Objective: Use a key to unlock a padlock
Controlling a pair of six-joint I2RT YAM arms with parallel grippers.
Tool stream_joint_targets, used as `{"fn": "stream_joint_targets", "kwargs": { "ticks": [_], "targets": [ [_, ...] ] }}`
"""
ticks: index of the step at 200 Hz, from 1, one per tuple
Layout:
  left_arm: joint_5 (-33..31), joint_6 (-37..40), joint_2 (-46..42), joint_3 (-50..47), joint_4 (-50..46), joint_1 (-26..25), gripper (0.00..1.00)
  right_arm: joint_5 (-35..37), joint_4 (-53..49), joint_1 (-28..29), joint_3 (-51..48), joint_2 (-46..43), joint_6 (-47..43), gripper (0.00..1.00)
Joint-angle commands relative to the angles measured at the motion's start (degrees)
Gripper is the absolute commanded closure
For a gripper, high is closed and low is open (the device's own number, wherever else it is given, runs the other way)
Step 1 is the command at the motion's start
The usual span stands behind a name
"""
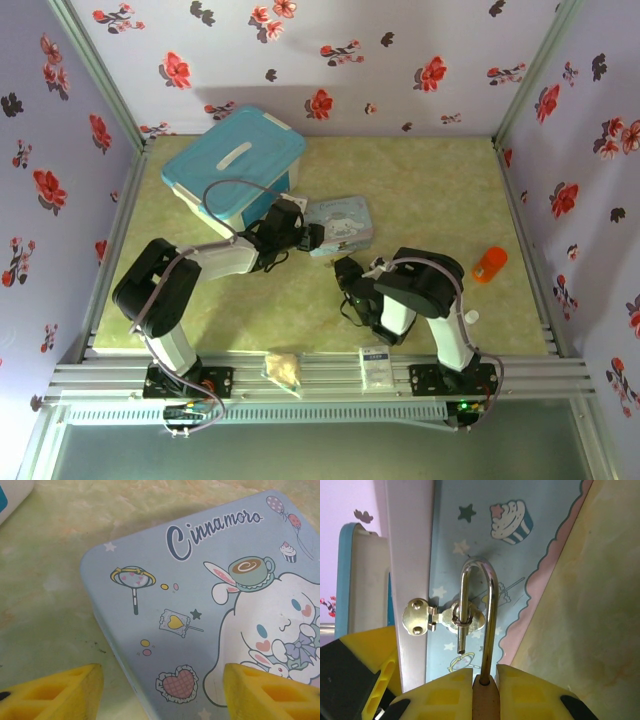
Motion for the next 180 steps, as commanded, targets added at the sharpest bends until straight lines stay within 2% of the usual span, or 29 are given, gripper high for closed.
{"fn": "stream_joint_targets", "kwargs": {
  "ticks": [1,54,71,95,114,160,180],
  "targets": [
    [-3.72,2.27,1.87,-2.56,-5.9,0.35,0.37,7.44,-8.99,-0.56,0.52,2.19,-1.27,1.0],
    [-3.72,2.16,1.59,-3.5,-5.08,0.5,0.38,9.34,-8.95,-2.11,-1.6,0.21,-4.59,1.0],
    [-3.72,1.74,1.98,-4.07,-4.13,0.63,0.39,9.18,-8.79,-2.72,-0.96,0.97,-2.81,1.0],
    [-3.58,1.39,2.11,-4.17,-4.05,0.71,0.39,8.98,-8.9,-2.99,-1.88,-1.69,-7.5,1.0],
    [-2.64,1.05,1.87,-3.93,-3.77,1.24,0.39,5.39,-10.4,-3.86,-2.99,-3.91,-9.97,1.0],
    [-1.26,0.26,0.09,-2.25,-3.96,3.64,0.37,-8.34,-25.97,-6.47,-5.0,-8.95,-8.95,0.98],
    [-1.27,0.65,-0.49,-1.19,-4.3,3.75,0.36,-14.08,-27.62,-7.32,-5.99,-8.78,-8.37,0.98]
  ]
}}
